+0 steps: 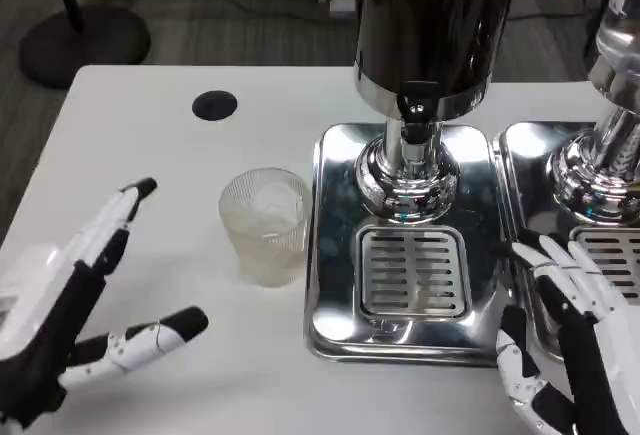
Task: Grasp the cup under the faucet to collect the drink, then remove the cup.
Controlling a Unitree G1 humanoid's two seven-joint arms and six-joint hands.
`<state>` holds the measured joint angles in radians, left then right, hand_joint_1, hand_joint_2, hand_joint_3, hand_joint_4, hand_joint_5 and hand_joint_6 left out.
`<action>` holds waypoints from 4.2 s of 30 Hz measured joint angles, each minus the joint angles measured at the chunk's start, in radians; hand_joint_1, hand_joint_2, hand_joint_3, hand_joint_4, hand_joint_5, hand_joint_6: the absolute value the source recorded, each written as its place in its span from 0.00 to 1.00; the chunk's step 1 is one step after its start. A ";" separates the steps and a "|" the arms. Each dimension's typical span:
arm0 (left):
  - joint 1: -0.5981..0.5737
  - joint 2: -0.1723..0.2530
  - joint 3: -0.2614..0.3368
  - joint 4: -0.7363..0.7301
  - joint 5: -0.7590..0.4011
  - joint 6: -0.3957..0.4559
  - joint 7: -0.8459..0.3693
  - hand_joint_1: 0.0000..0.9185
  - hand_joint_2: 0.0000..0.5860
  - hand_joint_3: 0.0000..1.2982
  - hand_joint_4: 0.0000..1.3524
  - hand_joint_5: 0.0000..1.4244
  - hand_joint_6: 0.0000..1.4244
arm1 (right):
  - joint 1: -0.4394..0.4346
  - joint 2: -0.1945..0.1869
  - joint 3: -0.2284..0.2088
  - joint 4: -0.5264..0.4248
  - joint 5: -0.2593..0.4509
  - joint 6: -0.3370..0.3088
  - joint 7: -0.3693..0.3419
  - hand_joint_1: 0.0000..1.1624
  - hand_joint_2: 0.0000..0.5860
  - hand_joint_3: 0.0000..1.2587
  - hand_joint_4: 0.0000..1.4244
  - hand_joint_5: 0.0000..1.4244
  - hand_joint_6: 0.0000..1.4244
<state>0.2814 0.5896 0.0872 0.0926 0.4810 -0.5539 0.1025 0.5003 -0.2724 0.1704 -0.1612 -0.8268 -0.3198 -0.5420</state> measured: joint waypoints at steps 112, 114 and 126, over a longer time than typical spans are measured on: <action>-0.680 -0.160 -0.306 0.949 -0.043 -0.202 0.143 0.24 0.32 0.30 0.36 0.54 0.63 | -0.008 0.062 -0.023 -0.034 0.088 0.003 0.065 0.42 1.00 0.23 0.12 0.10 0.24; -0.680 -0.160 -0.305 0.944 -0.043 -0.205 0.122 0.24 0.32 0.30 0.36 0.54 0.63 | -0.009 0.062 -0.024 -0.035 0.088 0.005 0.066 0.42 1.00 0.23 0.12 0.10 0.24; -0.716 -0.228 -0.342 0.884 -0.036 -0.215 0.069 0.24 0.32 0.31 0.37 0.55 0.65 | 0.009 0.063 -0.041 -0.043 0.088 0.008 0.069 0.41 1.00 0.23 0.12 0.11 0.24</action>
<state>-0.4347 0.3617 -0.2552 0.9763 0.4449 -0.7692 0.1719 0.5089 -0.2099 0.1294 -0.2041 -0.7383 -0.3119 -0.4725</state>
